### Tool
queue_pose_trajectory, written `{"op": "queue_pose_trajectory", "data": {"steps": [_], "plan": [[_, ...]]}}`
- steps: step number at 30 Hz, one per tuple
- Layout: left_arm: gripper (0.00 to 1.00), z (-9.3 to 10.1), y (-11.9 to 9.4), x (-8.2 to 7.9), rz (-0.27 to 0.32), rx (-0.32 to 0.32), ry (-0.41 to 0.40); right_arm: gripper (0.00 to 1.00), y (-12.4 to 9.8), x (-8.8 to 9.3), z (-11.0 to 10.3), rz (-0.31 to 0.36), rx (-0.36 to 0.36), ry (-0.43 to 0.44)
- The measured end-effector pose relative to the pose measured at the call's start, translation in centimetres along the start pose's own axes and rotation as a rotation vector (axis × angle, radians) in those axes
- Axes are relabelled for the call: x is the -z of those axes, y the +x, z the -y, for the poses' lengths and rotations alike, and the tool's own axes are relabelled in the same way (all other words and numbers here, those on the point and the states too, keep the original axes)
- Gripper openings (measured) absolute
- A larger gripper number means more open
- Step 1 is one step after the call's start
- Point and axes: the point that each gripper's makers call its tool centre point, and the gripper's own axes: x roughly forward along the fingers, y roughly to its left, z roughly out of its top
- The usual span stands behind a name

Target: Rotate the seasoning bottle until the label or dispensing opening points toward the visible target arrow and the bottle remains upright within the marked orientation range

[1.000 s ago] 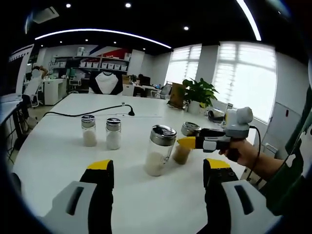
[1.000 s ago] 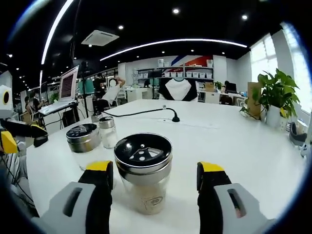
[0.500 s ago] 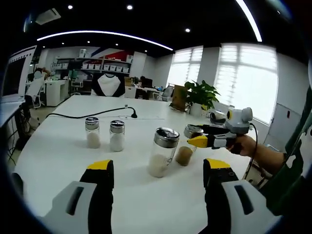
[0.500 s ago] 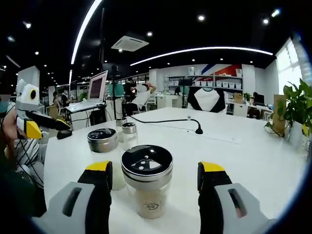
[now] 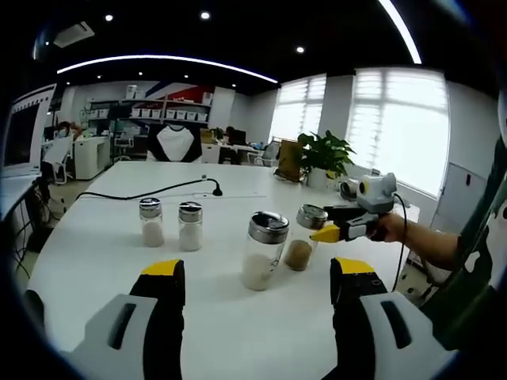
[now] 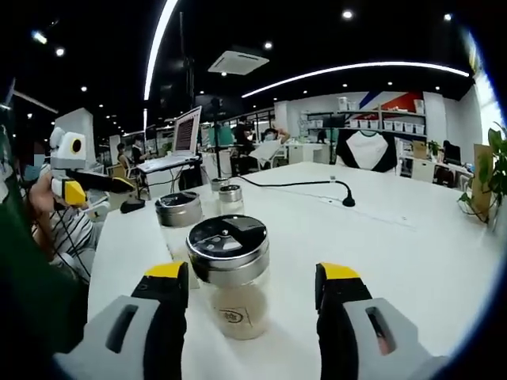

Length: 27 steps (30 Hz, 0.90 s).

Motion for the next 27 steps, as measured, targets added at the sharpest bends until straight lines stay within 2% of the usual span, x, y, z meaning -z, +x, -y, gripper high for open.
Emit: {"op": "queue_pose_trajectory", "data": {"steps": [3,8,11,18,23,27], "plan": [[0.79,0.0,0.0,0.0,0.001,0.0,0.005,0.6,0.3,0.1,-0.7,0.001,-0.063,0.026],[0.79,0.1,0.0,0.0,-0.003,0.004,0.008,0.59,1.0,0.5,-0.8,-0.021,-0.105,0.028],[0.79,0.2,0.0,-0.2,-0.003,0.006,0.004,0.58,1.1,1.1,-1.4,-0.067,-0.149,-0.005],[0.79,0.4,0.2,-0.3,-0.002,0.015,0.008,0.51,1.3,1.8,-1.3,-0.081,-0.16,-0.017],[0.79,0.6,0.2,-0.2,-0.006,0.018,0.004,0.38,1.3,1.9,-2.3,-0.093,-0.212,-0.043],[0.79,0.7,0.3,-0.2,-0.01,0.022,0.008,0.38,1.4,2.1,-2.0,-0.09,-0.208,-0.053]]}}
